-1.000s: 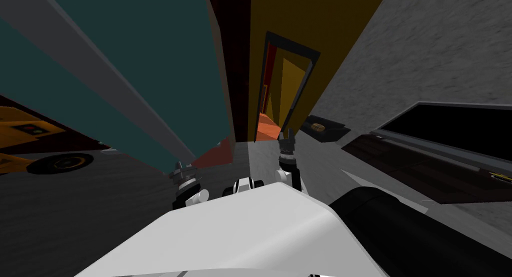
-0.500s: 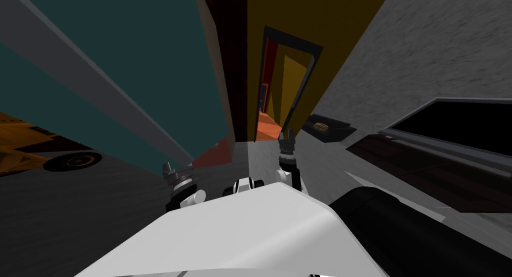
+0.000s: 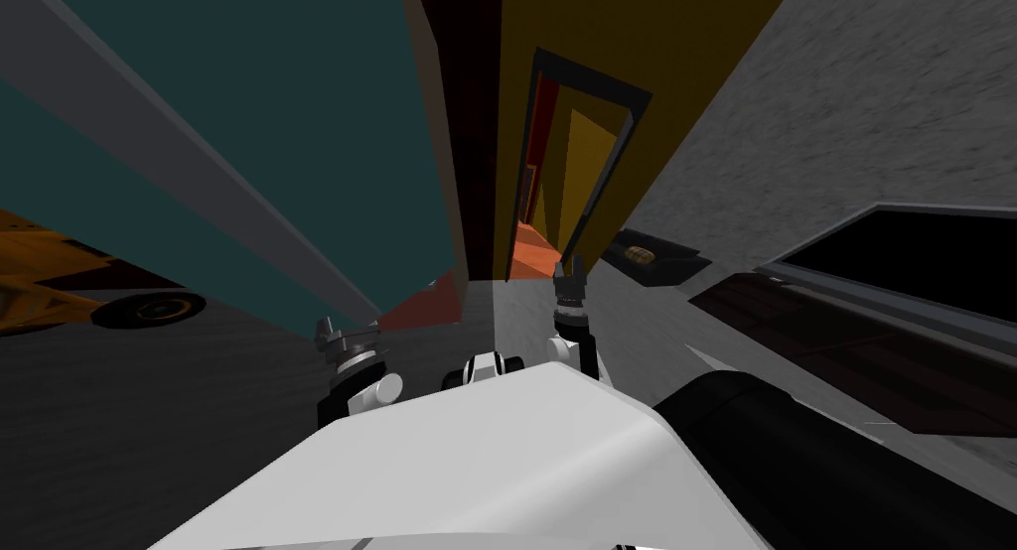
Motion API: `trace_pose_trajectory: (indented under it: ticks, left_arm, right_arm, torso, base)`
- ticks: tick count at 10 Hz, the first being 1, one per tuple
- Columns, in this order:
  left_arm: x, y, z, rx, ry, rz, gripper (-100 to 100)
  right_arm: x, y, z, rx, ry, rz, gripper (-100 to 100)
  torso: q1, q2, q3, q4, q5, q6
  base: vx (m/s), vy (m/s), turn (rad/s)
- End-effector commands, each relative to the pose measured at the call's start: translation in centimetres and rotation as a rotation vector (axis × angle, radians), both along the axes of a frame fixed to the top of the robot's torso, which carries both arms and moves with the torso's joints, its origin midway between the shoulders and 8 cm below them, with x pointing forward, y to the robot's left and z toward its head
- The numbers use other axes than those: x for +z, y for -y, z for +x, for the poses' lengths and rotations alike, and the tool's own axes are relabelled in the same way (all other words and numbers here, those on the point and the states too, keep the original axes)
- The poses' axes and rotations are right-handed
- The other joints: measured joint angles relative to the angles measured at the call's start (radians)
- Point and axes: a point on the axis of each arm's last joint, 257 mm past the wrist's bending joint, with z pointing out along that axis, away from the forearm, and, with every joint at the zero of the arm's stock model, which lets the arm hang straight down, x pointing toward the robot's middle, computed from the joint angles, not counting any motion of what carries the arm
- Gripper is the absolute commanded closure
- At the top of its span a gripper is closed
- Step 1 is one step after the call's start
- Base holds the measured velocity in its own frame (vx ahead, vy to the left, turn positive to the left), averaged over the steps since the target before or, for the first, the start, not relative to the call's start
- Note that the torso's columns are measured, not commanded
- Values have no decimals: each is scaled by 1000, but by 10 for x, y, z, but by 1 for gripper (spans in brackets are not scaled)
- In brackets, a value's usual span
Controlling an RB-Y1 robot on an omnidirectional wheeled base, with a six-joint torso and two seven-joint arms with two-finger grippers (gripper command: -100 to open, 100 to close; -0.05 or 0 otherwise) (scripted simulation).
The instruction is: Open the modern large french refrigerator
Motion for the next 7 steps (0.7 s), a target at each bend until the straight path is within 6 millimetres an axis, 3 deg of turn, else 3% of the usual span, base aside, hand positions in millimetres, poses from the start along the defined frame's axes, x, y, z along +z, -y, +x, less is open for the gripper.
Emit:
trace_pose_trajectory:
  ticks: [1, 2, 7]
  left_arm:
    - [3, 0, 1, -4, -8, -2, -100]
    - [0, 0, 1, -5, -18, -4, 0]
    - [-10, 0, 0, -8, -46, -12, 0]
  right_arm:
    - [0, 0, 0, 0, 0, 0, 0]
    - [0, 0, 0, 0, 0, 0, 0]
    - [0, 0, 0, 0, 0, 0, 0]
  torso:
    - [-1, 1, 0, 2, -2, 0]
    - [0, 1, 1, -1, 1, -1]
    - [9, -5, -2, -6, 7, -2]
  base:
    - [0, 0, 0]
    - [6, 3, -4]
    - [0, 0, 0]
